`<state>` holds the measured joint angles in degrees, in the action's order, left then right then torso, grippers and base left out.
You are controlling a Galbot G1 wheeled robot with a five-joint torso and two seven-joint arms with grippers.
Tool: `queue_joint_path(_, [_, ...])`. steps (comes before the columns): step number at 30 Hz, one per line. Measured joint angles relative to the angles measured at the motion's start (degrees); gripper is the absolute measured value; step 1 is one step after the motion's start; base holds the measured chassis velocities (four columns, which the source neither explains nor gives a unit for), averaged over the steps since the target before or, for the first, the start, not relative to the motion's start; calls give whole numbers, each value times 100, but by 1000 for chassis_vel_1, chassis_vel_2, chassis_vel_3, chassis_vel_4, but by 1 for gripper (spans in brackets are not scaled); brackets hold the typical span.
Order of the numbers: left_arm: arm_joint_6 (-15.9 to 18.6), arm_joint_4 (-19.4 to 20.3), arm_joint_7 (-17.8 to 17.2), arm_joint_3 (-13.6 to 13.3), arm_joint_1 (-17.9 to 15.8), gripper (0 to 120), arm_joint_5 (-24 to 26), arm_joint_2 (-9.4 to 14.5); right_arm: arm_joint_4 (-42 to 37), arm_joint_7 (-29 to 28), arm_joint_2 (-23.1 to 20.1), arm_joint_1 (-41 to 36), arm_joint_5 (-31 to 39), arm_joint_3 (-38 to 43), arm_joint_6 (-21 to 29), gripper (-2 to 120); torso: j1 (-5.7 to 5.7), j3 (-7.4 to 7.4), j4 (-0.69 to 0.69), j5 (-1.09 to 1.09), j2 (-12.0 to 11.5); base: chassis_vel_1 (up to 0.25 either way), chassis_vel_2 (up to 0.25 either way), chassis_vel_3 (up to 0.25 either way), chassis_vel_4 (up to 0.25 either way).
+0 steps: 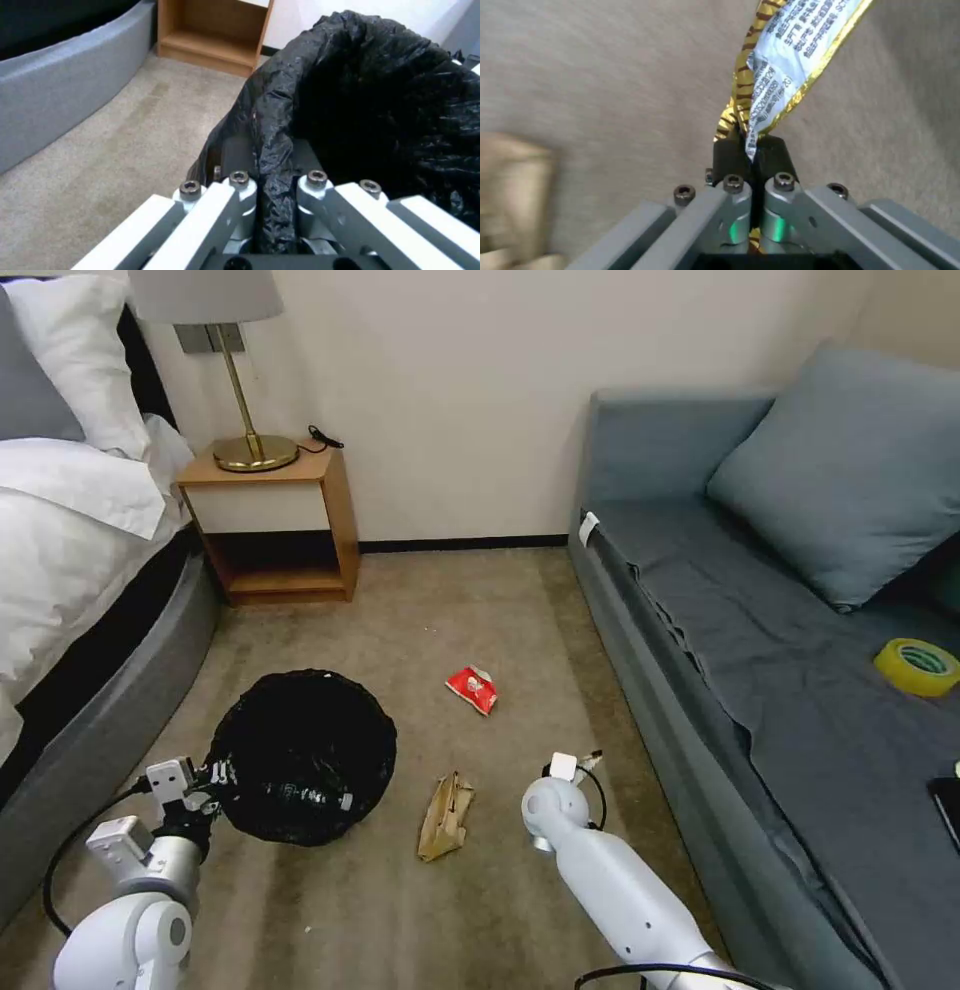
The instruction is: Pick up the trash bin, then pick up the garbage on the floor and place it into the trash bin.
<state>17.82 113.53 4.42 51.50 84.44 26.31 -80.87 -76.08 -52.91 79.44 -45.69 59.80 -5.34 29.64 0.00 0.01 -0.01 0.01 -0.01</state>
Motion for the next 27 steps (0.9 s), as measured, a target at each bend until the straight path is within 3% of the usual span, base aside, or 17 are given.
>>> queue_joint_path(7, [67, 24, -46, 8, 73, 4, 177, 41, -1368, 322, -382, 56, -162, -355, -271, 0, 0, -1, 1, -1, 1, 0, 0, 0, 0])
queue_joint_path(13, [198, 153, -93, -48, 202, 4, 338, 114, -2403, 1305, -766, 458, -1061, -853, -786, 0, 0, -1, 0, -1, 1, 0, 0, 0, 0])
queue_joint_path(27, [394, 436, -183, -144, 320, 4, 516, 60, -3400, 2546, -1037, 1006, -1610, -2178, -1484, 0, 0, -1, 1, -1, 1, 0, 0, 0, 0])
